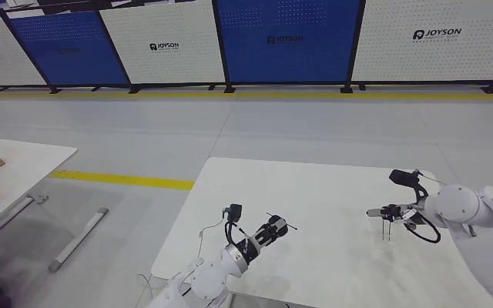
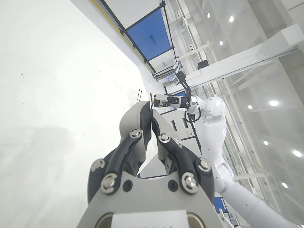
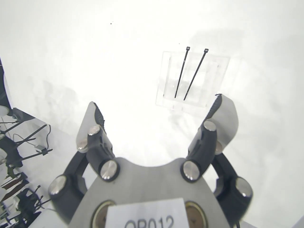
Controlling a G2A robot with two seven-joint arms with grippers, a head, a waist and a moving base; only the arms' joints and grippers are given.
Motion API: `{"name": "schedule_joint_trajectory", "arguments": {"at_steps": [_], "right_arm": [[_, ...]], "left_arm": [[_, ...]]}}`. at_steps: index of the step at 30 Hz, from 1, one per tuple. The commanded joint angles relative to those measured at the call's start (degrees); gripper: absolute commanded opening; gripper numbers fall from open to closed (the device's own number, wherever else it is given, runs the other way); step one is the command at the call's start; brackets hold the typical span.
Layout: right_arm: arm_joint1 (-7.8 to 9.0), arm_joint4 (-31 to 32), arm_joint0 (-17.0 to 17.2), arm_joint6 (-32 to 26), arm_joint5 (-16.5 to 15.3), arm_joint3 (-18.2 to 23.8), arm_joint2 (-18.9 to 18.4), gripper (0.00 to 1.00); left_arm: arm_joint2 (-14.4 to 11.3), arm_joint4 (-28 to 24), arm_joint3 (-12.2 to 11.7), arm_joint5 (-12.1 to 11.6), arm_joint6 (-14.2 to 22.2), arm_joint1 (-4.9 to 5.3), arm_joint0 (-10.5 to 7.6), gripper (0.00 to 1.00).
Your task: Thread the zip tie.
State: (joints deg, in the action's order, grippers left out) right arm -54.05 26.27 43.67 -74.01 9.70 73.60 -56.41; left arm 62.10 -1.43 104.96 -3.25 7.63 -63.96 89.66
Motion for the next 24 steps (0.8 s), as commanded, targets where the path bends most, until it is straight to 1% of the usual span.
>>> {"name": "schedule_joint_trajectory", "arguments": {"at_steps": [1, 2, 11, 13, 17, 18, 19, 20, 21, 22, 24], "right_arm": [[0.14, 0.00, 0.38, -0.83, -0.14, -0.05, -0.27, 1.00], [0.10, 0.45, 0.28, -0.98, 0.27, -0.22, -0.08, 1.00], [0.04, 0.53, 0.19, -0.95, 0.12, -0.24, 0.09, 1.00], [0.11, -0.74, 0.96, 0.71, -0.15, -0.63, -0.77, 1.00], [0.61, -1.77, 1.48, -0.04, -0.55, -1.23, -2.74, 1.00], [0.68, -1.89, 1.52, -0.37, -0.43, -1.34, -2.99, 0.59], [0.74, -1.88, 1.46, -0.98, -0.16, -1.55, -3.13, 0.49], [0.74, -1.82, 1.37, -1.28, 0.02, -1.67, -3.12, 0.50], [0.72, -1.62, 1.25, -1.65, 0.20, -1.83, -2.98, 0.53], [0.68, -1.41, 1.08, -2.00, 0.63, -2.13, -2.79, 0.48], [0.48, -1.20, 0.52, -2.43, 1.50, -2.67, -2.21, 0.47]], "left_arm": [[0.00, 0.00, 0.00, 0.00, 0.00, 0.00, 0.00, 0.00], [0.00, 0.00, 0.00, 0.00, 0.00, 0.00, 0.00, 0.00], [0.00, 0.00, 0.00, 0.00, 0.00, 0.00, 0.00, 0.00], [0.00, 0.00, 0.00, 0.00, 0.00, 0.00, 0.00, 0.00], [0.00, 0.00, 0.00, 0.00, 0.00, 0.00, 0.00, 0.00], [0.00, 0.00, 0.00, 0.00, 0.00, 0.00, 0.00, 0.00], [0.00, 0.00, 0.00, 0.00, 0.00, 0.00, 0.00, 0.00], [0.00, 0.00, 0.00, 0.00, 0.00, 0.00, 0.00, 0.00], [0.00, 0.00, 0.00, 0.00, 0.00, 0.00, 0.00, 0.00], [0.00, 0.00, 0.00, 0.00, 0.00, 0.00, 0.00, 0.00], [0.00, 0.00, 0.00, 0.00, 0.00, 0.00, 0.00, 0.00]]}}
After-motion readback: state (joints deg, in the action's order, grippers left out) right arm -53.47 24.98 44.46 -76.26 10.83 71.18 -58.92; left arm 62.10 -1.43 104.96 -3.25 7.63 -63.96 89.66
